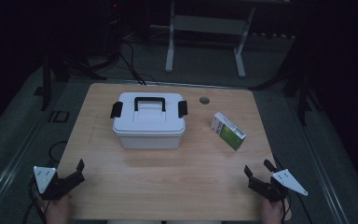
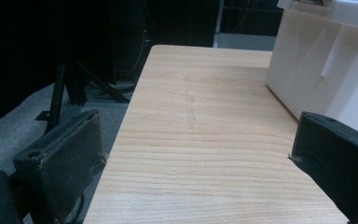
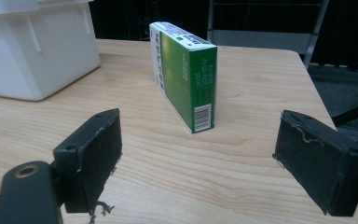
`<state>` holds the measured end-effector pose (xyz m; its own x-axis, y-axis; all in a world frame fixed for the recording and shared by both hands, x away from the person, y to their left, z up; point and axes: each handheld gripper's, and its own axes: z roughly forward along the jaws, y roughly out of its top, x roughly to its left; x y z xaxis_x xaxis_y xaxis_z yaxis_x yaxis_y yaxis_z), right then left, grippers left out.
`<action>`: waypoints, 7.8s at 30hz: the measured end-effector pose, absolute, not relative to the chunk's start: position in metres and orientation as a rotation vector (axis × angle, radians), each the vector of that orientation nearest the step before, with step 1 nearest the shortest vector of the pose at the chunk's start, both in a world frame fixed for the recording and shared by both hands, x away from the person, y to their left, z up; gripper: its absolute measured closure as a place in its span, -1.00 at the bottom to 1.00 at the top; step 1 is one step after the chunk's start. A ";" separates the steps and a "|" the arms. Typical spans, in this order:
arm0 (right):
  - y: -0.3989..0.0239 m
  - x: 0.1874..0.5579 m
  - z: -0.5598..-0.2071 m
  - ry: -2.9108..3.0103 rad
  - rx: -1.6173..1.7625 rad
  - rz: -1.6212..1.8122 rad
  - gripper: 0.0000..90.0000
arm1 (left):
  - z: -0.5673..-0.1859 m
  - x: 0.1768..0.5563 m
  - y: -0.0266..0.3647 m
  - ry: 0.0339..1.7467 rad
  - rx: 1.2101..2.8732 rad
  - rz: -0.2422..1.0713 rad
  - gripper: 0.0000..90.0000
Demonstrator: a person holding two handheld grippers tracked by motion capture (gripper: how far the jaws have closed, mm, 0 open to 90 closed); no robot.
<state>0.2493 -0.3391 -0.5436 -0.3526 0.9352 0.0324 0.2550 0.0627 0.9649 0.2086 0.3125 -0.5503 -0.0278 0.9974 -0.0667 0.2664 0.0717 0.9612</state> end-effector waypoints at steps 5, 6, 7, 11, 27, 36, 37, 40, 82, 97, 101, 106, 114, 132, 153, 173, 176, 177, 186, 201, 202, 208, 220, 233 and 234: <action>-0.340 0.250 -0.545 1.694 1.228 1.311 -0.71 | -0.554 0.213 0.313 1.456 1.418 0.982 -0.95; -0.341 0.250 -0.544 1.692 1.232 1.323 -0.71 | -0.553 0.214 0.313 1.460 1.419 0.963 -0.95; -0.341 0.251 -0.543 1.694 1.240 1.319 -0.71 | -0.553 0.214 0.314 1.462 1.414 0.958 -0.95; -0.339 0.249 -0.539 1.690 1.243 1.324 -0.71 | -0.555 0.215 0.316 1.449 1.401 0.926 -0.95; -0.304 0.260 -0.527 1.843 1.182 1.424 -0.72 | -0.542 0.227 0.309 1.326 1.543 0.732 -0.95; -0.277 0.273 -0.522 1.929 1.093 1.442 -0.68 | -0.540 0.245 0.310 1.314 1.534 0.669 -0.95; -0.274 0.275 -0.521 1.938 1.086 1.438 -0.68 | -0.540 0.248 0.309 1.311 1.544 0.671 -0.95; -0.265 0.283 -0.518 1.942 1.058 1.432 -0.68 | -0.539 0.255 0.308 1.291 1.560 0.669 -0.95; -0.157 0.397 -0.532 2.095 1.106 1.339 1.00 | -0.549 0.374 0.273 1.317 1.767 0.479 0.98; -0.126 0.403 -0.532 2.144 1.081 1.365 1.00 | -0.539 0.379 0.255 1.210 1.771 0.463 0.99; -0.125 0.403 -0.532 2.144 1.095 1.362 1.00 | -0.536 0.376 0.252 1.196 1.786 0.489 0.99; -0.128 0.400 -0.532 2.145 1.109 1.373 1.00 | -0.536 0.372 0.251 1.188 1.784 0.473 0.99; -0.138 0.391 -0.532 2.160 1.106 1.382 1.00 | -0.535 0.362 0.244 1.175 1.793 0.440 0.99; -0.164 0.368 -0.533 2.205 1.080 1.432 1.00 | -0.531 0.339 0.229 1.137 1.830 0.398 0.99; -0.190 0.335 -0.534 2.212 1.080 1.460 1.00 | -0.533 0.298 0.211 1.083 1.829 0.331 0.99; -0.201 0.305 -0.535 2.230 1.080 1.497 1.00 | -0.534 0.281 0.210 1.051 1.833 0.292 0.99; -0.200 0.304 -0.535 2.233 1.079 1.498 1.00 | -0.534 0.283 0.211 1.055 1.839 0.293 0.99; -0.200 0.304 -0.535 2.233 1.081 1.501 1.00 | -0.534 0.284 0.211 1.053 1.840 0.295 0.99; -0.200 0.304 -0.534 2.219 1.052 1.468 1.00 | -0.538 0.287 0.216 1.034 1.830 0.274 0.98; -0.240 0.294 -0.533 2.169 1.063 1.468 -0.19 | -0.532 0.282 0.254 1.031 1.886 0.239 0.02; -0.242 0.294 -0.533 2.167 1.070 1.473 -0.24 | -0.528 0.282 0.256 1.023 1.881 0.232 -0.04; -0.252 0.289 -0.535 2.209 1.061 1.513 -0.64 | -0.506 0.282 0.266 0.951 1.884 0.206 -0.22; -0.268 0.275 -0.539 2.253 1.018 1.452 -0.64 | -0.457 0.295 0.264 0.803 1.951 0.211 -0.26; -0.285 0.263 -0.547 2.258 1.055 1.461 -0.64 | -0.418 0.313 0.235 0.690 2.055 0.225 -0.26; -0.285 0.263 -0.547 2.259 1.057 1.464 -0.64 | -0.415 0.315 0.231 0.675 2.070 0.226 -0.26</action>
